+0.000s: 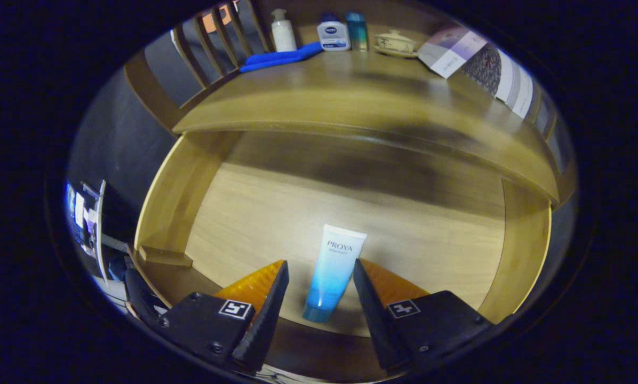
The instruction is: Pull open the drawer, take out the items inside it, and place them on the countertop above the cabinet.
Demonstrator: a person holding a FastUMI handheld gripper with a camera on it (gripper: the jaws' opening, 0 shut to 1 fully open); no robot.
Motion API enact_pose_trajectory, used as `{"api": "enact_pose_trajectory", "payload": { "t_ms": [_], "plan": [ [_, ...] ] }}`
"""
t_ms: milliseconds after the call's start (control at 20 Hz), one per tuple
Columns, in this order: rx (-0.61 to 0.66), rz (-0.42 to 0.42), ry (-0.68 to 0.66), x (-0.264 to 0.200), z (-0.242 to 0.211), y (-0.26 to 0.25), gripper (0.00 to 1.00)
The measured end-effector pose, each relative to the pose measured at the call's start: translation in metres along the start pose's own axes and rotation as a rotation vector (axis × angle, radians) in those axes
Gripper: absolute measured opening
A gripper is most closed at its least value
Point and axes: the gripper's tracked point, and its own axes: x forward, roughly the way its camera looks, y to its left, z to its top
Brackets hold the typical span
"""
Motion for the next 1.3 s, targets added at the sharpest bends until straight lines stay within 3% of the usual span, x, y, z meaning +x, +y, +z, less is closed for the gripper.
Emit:
{"api": "enact_pose_trajectory", "payload": {
  "t_ms": [500, 600, 650, 700, 1050, 1300],
  "plan": [
    [-0.008, -0.069, 0.1, 0.026, -0.008, -0.003, 0.74],
    [-0.011, -0.081, 0.107, 0.03, -0.009, -0.003, 0.69],
    [-0.009, -0.081, 0.107, 0.03, -0.008, -0.003, 0.59],
    [-0.016, -0.08, 0.107, 0.03, -0.009, -0.004, 0.57],
    [-0.044, -0.104, 0.027, 0.023, 0.0, -0.007, 0.43],
    [-0.031, -0.096, -0.071, -0.014, 0.022, -0.011, 0.43]
  ]
}}
